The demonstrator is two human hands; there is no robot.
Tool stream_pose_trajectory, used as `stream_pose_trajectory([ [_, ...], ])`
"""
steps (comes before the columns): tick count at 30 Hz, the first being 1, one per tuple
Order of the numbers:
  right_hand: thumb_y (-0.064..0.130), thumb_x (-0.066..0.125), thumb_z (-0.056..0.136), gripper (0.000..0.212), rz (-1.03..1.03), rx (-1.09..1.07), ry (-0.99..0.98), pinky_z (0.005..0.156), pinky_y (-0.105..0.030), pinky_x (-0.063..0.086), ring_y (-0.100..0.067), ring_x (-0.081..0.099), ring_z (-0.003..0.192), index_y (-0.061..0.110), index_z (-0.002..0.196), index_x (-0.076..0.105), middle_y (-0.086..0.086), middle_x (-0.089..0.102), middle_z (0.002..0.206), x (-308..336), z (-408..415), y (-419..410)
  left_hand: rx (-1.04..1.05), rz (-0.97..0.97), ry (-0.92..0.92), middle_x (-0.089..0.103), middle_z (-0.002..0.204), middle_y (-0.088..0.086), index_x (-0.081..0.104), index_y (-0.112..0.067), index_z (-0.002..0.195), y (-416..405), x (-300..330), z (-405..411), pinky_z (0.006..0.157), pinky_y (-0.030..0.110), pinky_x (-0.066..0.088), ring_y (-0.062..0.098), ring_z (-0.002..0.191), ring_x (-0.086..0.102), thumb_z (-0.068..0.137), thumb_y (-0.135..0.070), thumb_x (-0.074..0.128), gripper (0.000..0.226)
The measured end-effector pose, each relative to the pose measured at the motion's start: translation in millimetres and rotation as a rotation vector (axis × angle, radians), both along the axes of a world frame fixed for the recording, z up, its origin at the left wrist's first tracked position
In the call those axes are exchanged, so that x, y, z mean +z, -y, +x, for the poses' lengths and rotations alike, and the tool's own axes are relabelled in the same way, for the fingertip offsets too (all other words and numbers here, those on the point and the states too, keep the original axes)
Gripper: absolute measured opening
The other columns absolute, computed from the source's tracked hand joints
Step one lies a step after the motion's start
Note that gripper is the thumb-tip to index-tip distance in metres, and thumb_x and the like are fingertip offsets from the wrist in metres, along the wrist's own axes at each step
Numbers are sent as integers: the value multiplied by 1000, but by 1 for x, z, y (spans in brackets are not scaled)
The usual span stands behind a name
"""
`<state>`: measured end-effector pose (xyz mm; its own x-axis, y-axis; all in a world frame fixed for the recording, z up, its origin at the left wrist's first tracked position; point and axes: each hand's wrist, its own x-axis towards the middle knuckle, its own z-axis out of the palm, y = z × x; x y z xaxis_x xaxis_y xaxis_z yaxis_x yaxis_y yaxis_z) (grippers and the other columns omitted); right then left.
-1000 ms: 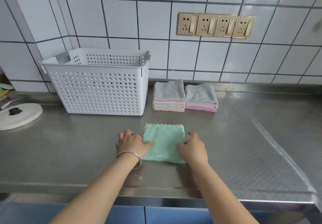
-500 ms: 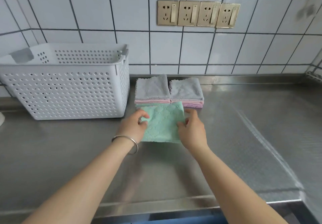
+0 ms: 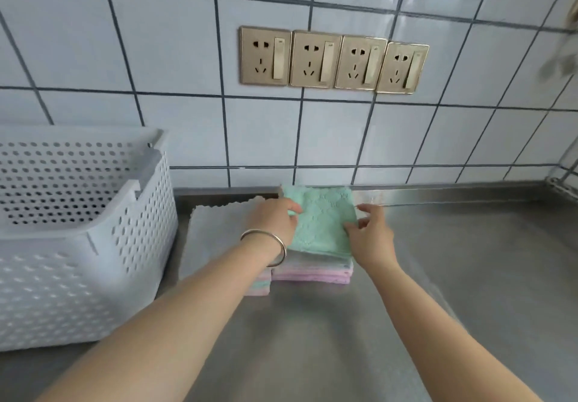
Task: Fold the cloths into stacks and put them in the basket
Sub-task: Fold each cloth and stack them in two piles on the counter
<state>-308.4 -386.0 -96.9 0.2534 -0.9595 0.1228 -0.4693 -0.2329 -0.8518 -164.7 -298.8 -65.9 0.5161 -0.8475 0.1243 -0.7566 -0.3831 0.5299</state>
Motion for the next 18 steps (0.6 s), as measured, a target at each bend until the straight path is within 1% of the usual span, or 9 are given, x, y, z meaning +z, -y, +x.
stream_pose_trajectory([
  [2, 9, 54, 90, 37, 44, 5, -7, 66, -27, 35, -11, 49, 66, 12, 125, 44, 11, 49, 74, -5, 7, 14, -9, 78, 29, 62, 119, 5, 60, -27, 121, 9, -1, 5, 81, 22, 35, 22, 110, 55, 96, -20, 44, 31],
  [4, 10, 55, 90, 38, 87, 28, -60, 65, -27, 36, -9, 49, 65, 13, 125, 44, 12, 49, 74, -6, 12, 19, -15, 157, 3, 60, 119, 7, 59, -25, 122, 13, -4, 8, 84, 26, 40, 24, 105, 58, 96, -19, 44, 30],
  [7, 12, 55, 90, 38, 177, 60, -129, 65, -29, 40, -15, 52, 71, 15, 126, 44, 12, 49, 74, -8, 19, 17, -9, 256, 20, 59, 121, 5, 58, -26, 122, 16, -9, 14, 89, 32, 48, 25, 99, 61, 96, -19, 45, 30],
  [10, 12, 54, 90, 40, 259, 48, -164, 68, -29, 40, -19, 53, 77, 15, 128, 43, 11, 51, 76, -7, 20, 20, -21, 352, 57, 63, 116, 1, 56, -28, 121, 18, -8, 15, 87, 33, 50, 22, 97, 62, 95, -22, 47, 28],
  [12, 13, 53, 90, 40, 331, 50, -209, 70, -30, 40, -21, 54, 83, 15, 129, 42, 4, 55, 86, -7, 18, 20, -14, 388, 76, 63, 115, 0, 55, -30, 120, 20, -7, 13, 87, 33, 49, 22, 99, 61, 94, -23, 49, 28],
  [14, 14, 52, 91, 40, 401, 52, -252, 76, -35, 46, -25, 57, 92, 15, 130, 41, -3, 60, 103, -9, 16, 19, 11, 419, 101, 61, 116, -1, 53, -33, 119, 22, -7, 13, 89, 35, 48, 22, 101, 60, 93, -25, 50, 27],
  [16, 17, 52, 92, 40, 449, 44, -294, 82, -40, 49, -26, 58, 99, 13, 131, 42, -8, 59, 115, -12, 14, 13, 46, 458, 129, 58, 117, -1, 49, -34, 121, 21, -11, 11, 88, 34, 47, 22, 102, 58, 93, -28, 51, 29],
  [18, 20, 52, 93, 41, 466, 40, -331, 82, -36, 47, -26, 57, 98, 10, 132, 42, -11, 54, 122, -9, 16, 17, 72, 475, 158, 54, 116, 0, 45, -35, 123, 24, -13, 14, 89, 34, 45, 22, 105, 54, 93, -33, 48, 30],
])
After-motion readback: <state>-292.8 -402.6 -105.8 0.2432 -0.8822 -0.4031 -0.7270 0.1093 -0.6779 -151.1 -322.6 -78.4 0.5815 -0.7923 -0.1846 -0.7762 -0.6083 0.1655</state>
